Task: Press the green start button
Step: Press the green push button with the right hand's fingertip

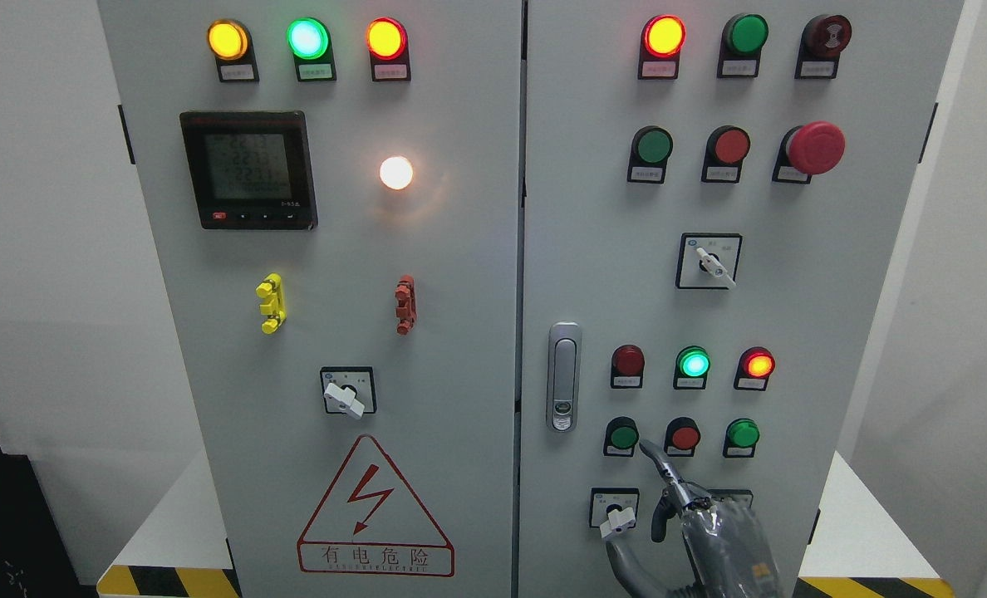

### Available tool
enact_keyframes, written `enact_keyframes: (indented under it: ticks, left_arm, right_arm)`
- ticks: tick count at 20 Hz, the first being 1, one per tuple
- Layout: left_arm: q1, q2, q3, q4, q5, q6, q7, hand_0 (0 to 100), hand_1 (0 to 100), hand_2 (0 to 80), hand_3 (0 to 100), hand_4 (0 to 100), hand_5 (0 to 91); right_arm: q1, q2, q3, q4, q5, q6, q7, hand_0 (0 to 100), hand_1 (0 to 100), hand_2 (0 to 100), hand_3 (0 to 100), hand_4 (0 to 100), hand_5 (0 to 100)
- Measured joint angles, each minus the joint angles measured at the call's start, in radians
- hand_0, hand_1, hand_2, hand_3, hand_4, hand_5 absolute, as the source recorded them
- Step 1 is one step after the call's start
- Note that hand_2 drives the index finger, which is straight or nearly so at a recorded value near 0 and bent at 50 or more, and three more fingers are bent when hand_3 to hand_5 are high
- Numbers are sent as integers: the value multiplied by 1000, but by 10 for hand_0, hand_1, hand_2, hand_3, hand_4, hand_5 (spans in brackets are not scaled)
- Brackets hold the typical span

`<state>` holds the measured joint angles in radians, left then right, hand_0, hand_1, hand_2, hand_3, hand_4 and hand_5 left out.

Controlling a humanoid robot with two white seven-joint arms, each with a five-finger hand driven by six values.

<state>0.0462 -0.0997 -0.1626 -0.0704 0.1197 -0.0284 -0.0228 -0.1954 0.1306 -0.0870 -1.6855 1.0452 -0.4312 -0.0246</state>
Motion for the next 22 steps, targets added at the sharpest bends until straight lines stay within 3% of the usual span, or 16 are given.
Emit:
enact_keyframes:
  ticks: [22]
  left_arm:
    - [0,0,0,0,0,0,0,120,556,0,0,0,0]
  right_arm:
    - [-43,2,26,67,7,18,-2,248,87,0,801,695,695]
